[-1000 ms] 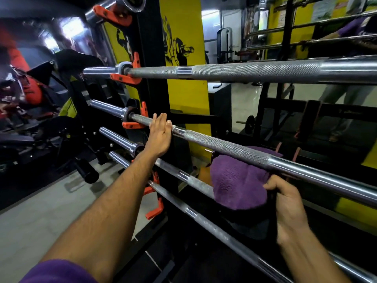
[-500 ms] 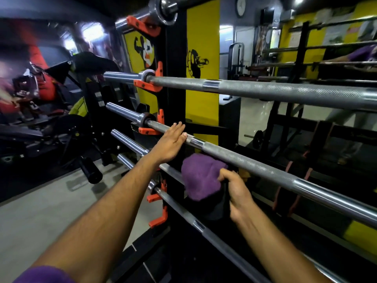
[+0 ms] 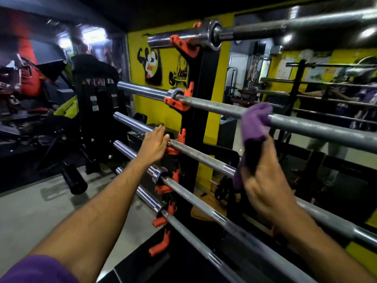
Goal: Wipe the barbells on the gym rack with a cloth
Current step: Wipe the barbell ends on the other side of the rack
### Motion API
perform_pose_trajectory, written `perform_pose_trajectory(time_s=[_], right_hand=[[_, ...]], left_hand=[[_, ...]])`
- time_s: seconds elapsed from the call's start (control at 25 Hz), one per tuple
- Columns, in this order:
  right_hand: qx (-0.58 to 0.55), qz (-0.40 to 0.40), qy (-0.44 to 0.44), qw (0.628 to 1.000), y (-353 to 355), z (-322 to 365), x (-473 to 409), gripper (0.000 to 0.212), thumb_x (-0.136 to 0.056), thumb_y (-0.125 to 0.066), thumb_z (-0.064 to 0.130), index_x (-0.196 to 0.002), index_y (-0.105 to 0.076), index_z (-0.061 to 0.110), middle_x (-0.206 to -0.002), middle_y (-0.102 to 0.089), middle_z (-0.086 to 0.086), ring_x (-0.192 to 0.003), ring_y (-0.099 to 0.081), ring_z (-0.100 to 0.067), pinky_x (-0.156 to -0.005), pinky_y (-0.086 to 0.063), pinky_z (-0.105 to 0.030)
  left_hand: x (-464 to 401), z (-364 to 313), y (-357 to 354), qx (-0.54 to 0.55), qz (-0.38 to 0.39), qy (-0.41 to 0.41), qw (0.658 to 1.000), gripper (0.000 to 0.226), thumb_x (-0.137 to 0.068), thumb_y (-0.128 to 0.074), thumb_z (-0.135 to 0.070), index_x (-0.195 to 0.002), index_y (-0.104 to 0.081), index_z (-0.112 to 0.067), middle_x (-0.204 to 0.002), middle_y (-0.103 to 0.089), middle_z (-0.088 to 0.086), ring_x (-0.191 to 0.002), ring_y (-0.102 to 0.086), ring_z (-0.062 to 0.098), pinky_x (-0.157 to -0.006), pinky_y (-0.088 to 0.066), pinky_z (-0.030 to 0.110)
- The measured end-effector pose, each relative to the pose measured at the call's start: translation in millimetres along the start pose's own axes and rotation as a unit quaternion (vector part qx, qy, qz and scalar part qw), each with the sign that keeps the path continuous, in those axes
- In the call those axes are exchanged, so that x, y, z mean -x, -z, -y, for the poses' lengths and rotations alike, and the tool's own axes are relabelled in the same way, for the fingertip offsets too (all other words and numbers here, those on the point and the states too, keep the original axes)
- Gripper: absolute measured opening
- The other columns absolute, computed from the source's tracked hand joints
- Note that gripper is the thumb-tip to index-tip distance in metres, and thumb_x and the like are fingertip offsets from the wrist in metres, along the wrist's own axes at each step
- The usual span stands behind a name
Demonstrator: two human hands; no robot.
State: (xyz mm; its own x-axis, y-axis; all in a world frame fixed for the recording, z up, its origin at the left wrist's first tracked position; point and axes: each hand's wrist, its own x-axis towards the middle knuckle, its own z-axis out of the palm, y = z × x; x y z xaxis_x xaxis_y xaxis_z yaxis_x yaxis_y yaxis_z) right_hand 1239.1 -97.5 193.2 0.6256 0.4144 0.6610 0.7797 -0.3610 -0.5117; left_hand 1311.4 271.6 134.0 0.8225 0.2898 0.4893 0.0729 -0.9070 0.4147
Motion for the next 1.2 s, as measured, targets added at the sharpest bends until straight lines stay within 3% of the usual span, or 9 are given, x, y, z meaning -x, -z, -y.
perform_pose_trajectory(time_s=[0.12,0.2,0.28,0.4,0.52,0.68,0.88,1.04,1.2], right_hand=[[0.357,0.206,0.117,0.903,-45.4,-43.4,-22.0,0.070,-0.087,-0.033,0.047,-0.154,-0.011,0.044,-0.166,-0.020,-0.005,-0.146,-0.031,-0.039,-0.113,-0.027,-0.063],[0.435,0.306,0.081,0.843,-58.0,-55.7,-30.7,0.072,-0.083,-0.014,0.062,-0.152,0.003,0.050,-0.168,-0.004,-0.006,-0.142,-0.035,-0.043,-0.106,-0.034,-0.060],[0.436,0.342,0.099,0.827,-55.4,-58.0,-39.8,0.076,-0.077,-0.005,0.073,-0.145,0.024,0.058,-0.167,0.013,-0.007,-0.135,-0.038,-0.036,-0.102,-0.039,-0.048],[0.427,0.409,0.090,0.801,-49.7,-48.1,-57.6,0.071,-0.088,-0.013,0.078,-0.135,0.038,0.061,-0.165,0.022,-0.008,-0.129,-0.040,-0.026,-0.099,-0.044,-0.037],[0.420,0.406,0.107,0.805,-62.6,-52.4,-73.1,0.063,-0.093,-0.006,0.068,-0.142,0.032,0.057,-0.162,-0.004,-0.007,-0.118,-0.050,-0.024,-0.094,-0.050,-0.037],[0.411,0.355,0.139,0.828,-128.3,-58.5,-120.4,0.069,-0.101,-0.025,0.060,-0.152,0.019,0.045,-0.140,-0.037,-0.012,-0.086,-0.060,-0.029,-0.073,-0.052,-0.041],[0.407,0.329,0.112,0.845,-187.2,-49.0,-159.6,0.070,-0.102,-0.032,0.054,-0.158,0.007,0.038,-0.146,-0.039,-0.021,-0.099,-0.063,-0.040,-0.080,-0.051,-0.044],[0.403,0.320,0.120,0.849,-166.8,-48.0,-144.2,0.070,-0.102,-0.034,0.054,-0.157,0.007,0.040,-0.135,-0.043,-0.019,-0.087,-0.063,-0.034,-0.071,-0.054,-0.042],[0.400,0.342,0.129,0.841,-110.8,-55.6,-110.7,0.073,-0.101,-0.037,0.053,-0.155,0.010,0.044,-0.134,-0.039,-0.011,-0.097,-0.058,-0.025,-0.071,-0.046,-0.034]], left_hand=[[-17.5,13.5,-7.1,0.018,0.040,0.008,0.999,0.056,-0.109,-0.034,-0.033,-0.155,-0.028,-0.003,-0.163,-0.026,0.017,-0.152,-0.020,0.029,-0.123,-0.012,0.050],[-28.6,23.3,-10.5,0.032,0.059,0.007,0.998,0.056,-0.109,-0.031,-0.035,-0.157,-0.024,-0.006,-0.165,-0.020,0.013,-0.154,-0.014,0.027,-0.122,-0.005,0.051],[-38.8,36.6,-12.1,0.039,0.072,0.021,0.996,0.058,-0.109,-0.026,-0.040,-0.158,-0.021,-0.010,-0.167,-0.015,0.010,-0.155,-0.007,0.025,-0.122,0.000,0.051],[-48.8,53.3,-16.2,0.070,0.079,0.037,0.994,0.058,-0.109,-0.021,-0.043,-0.158,-0.024,-0.012,-0.167,-0.014,0.007,-0.155,-0.001,0.023,-0.122,0.005,0.052],[-52.6,54.0,-30.0,0.130,0.049,0.023,0.990,0.054,-0.110,-0.021,-0.038,-0.151,-0.038,-0.009,-0.165,-0.023,0.007,-0.155,0.002,0.022,-0.123,0.005,0.054],[-56.0,58.7,-39.6,0.169,0.019,0.031,0.985,0.047,-0.110,-0.023,-0.035,-0.139,-0.050,-0.009,-0.157,-0.037,0.007,-0.154,-0.005,0.021,-0.124,0.000,0.054],[-64.2,69.9,-48.2,0.146,0.008,0.020,0.989,0.052,-0.107,-0.022,-0.044,-0.127,-0.059,-0.014,-0.144,-0.051,0.005,-0.152,-0.019,0.022,-0.123,-0.009,0.055],[-72.9,75.3,-52.2,0.108,-0.003,0.016,0.994,0.078,-0.096,-0.008,-0.065,-0.113,-0.064,-0.014,-0.127,-0.062,0.010,-0.138,-0.042,0.031,-0.121,-0.018,0.055],[-81.8,79.5,-56.7,0.076,0.008,0.016,0.997,0.087,-0.093,-0.004,-0.069,-0.112,-0.066,-0.011,-0.128,-0.064,0.013,-0.136,-0.045,0.033,-0.121,-0.020,0.054]])
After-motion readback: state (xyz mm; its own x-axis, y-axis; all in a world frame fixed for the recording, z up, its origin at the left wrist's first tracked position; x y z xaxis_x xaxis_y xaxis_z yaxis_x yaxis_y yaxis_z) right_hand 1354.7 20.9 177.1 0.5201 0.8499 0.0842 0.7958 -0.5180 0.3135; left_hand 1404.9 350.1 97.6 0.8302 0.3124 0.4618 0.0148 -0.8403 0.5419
